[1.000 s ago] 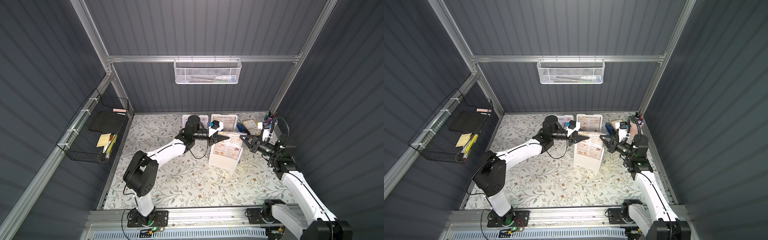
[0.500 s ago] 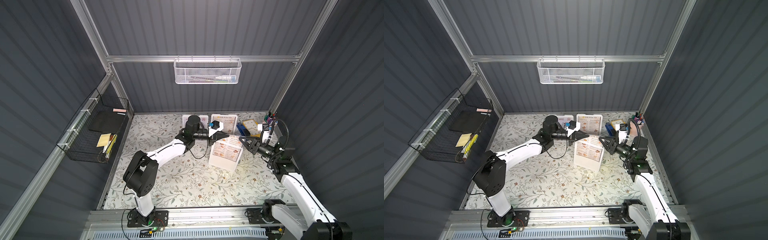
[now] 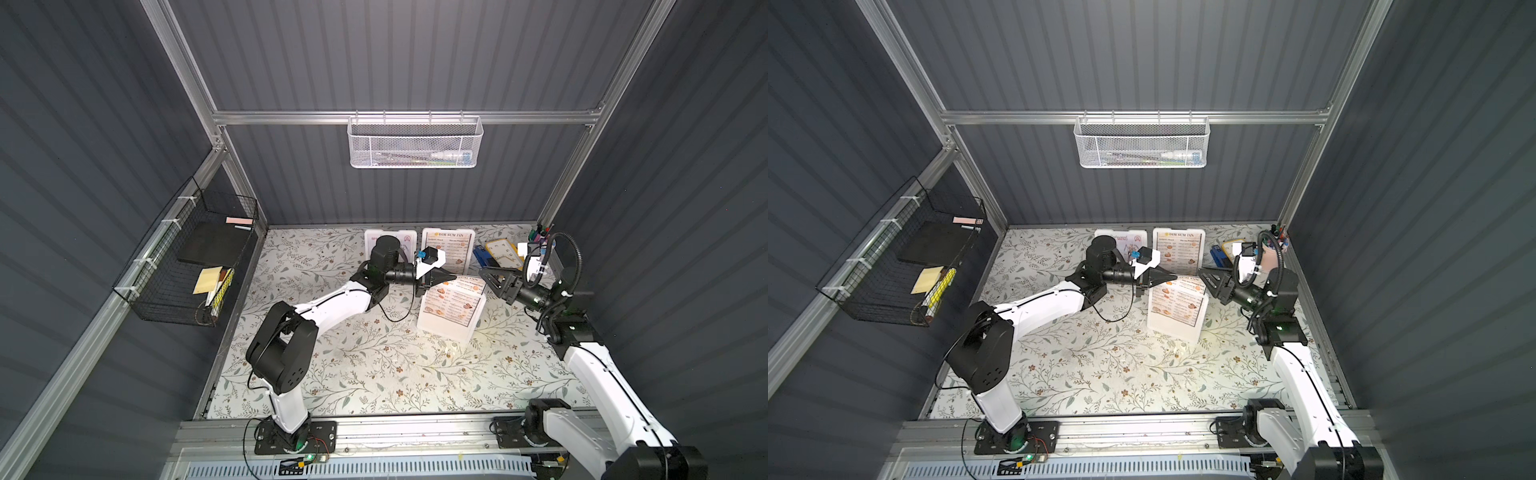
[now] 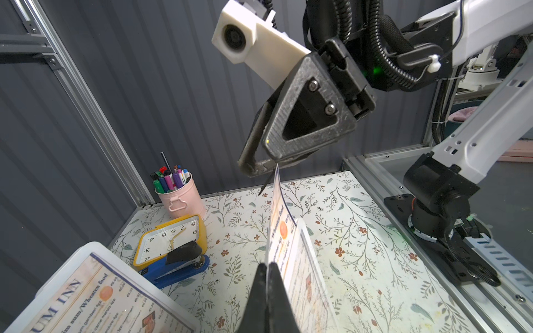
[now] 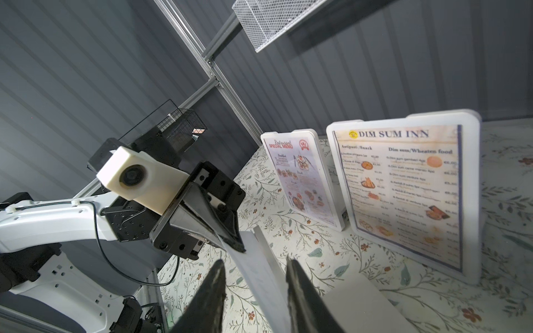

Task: Insert the menus into the narrow rack
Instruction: Insert the menu into the narrow rack.

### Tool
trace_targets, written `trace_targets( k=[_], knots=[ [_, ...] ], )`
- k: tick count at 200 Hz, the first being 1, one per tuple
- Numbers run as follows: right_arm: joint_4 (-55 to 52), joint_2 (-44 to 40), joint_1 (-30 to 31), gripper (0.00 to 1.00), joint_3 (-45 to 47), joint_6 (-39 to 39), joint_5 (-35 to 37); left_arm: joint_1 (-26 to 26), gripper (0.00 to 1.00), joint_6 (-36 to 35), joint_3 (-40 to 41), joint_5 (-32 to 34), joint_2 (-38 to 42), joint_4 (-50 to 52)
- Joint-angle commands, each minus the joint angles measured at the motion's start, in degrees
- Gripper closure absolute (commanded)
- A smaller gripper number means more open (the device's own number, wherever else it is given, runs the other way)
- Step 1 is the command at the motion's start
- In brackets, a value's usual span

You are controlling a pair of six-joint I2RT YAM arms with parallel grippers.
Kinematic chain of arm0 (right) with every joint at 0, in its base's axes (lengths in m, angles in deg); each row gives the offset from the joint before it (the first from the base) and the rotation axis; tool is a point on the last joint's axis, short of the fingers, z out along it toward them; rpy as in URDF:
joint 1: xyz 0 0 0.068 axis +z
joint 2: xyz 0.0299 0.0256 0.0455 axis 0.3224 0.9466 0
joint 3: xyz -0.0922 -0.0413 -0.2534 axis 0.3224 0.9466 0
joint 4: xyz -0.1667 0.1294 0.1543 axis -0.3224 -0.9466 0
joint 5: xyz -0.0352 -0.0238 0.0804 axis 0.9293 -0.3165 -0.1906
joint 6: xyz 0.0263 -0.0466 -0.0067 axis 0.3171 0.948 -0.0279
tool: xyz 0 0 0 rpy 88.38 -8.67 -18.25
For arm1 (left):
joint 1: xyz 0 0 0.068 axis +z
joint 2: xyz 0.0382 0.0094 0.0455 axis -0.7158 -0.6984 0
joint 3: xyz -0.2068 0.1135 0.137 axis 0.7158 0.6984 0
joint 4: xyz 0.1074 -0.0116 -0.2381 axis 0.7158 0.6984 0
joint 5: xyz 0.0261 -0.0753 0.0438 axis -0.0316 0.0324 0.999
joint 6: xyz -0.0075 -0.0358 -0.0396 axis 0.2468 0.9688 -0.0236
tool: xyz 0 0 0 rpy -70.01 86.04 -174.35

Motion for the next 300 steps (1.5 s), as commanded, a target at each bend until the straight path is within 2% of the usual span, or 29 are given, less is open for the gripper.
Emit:
trace_targets(
  k=[1, 64, 80, 147, 197, 233, 271, 300],
  knots=[
    [-4.12, 0.26, 0.73, 0.58, -3.54, 0.32, 3.01, -0.42, 0.99, 1.66, 1.92, -1.24, 1.50, -3.75],
    [-18.41, -2.32, 6.19, 0.53, -7.88, 4.94, 17.69, -0.42, 0.96, 5.05, 4.42, -1.38, 1.38, -9.37],
    [-19.26, -2.56, 7.80, 0.49, -7.37, 5.93, 19.56, -0.42, 0.96, 5.04, 4.42, -1.26, 1.17, -9.39],
    [-23.95, -1.58, 12.88, 0.50, -7.86, 9.36, 29.94, -0.42, 0.92, 4.81, 5.01, -0.79, 1.00, -9.44],
    [-24.45, -1.46, 14.41, 0.50, -7.43, 9.83, 31.61, -0.42, 0.90, 4.43, 6.16, -0.53, 0.29, -9.99],
    [-24.36, -1.31, 15.35, 0.50, -7.44, 9.85, 32.01, -0.43, 0.82, 4.43, 6.52, 0.03, 0.05, -10.00],
    [-23.68, -1.89, 15.44, 0.49, -7.43, 9.67, 30.56, -0.42, 0.83, 4.04, 6.25, 0.47, 0.70, -9.28],
    [-24.40, -1.94, 15.44, 0.44, -7.54, 9.99, 32.05, -0.42, 0.84, 3.47, 5.83, 0.71, 0.93, -7.95]
  ],
)
